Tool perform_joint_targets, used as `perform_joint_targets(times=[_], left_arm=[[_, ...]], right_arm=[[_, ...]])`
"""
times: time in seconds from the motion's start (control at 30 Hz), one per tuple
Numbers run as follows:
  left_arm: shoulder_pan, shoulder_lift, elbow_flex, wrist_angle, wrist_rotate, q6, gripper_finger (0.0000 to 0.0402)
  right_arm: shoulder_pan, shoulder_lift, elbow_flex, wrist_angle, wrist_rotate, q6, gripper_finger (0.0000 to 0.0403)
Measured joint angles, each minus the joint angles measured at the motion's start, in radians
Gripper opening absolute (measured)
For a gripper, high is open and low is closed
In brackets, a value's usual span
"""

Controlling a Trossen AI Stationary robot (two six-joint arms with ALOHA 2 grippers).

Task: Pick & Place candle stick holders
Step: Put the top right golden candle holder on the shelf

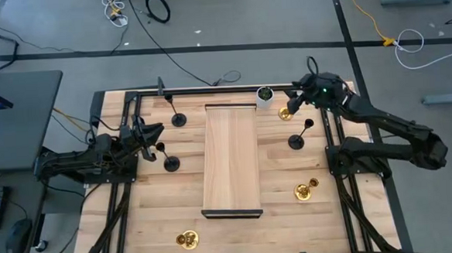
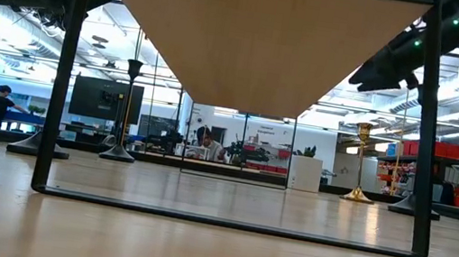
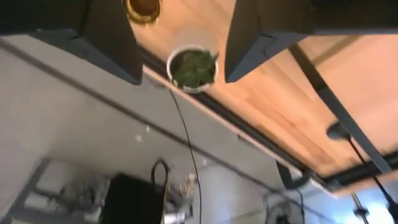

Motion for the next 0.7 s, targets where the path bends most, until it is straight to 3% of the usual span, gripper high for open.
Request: perform_joint_targets(times=[0.27,0.7], left_arm=[[0.000,0.000,0.000,0.000,0.000,0.000,0.0055],[0.000,0.000,0.000,0.000,0.000,0.000,0.0055]], right_arm=[[0.000,0.044,0.052,-0.179,0.042,0.083,0.0284],[0.001,0.144,0.052,-0.209,0.080,0.055,0.0288]])
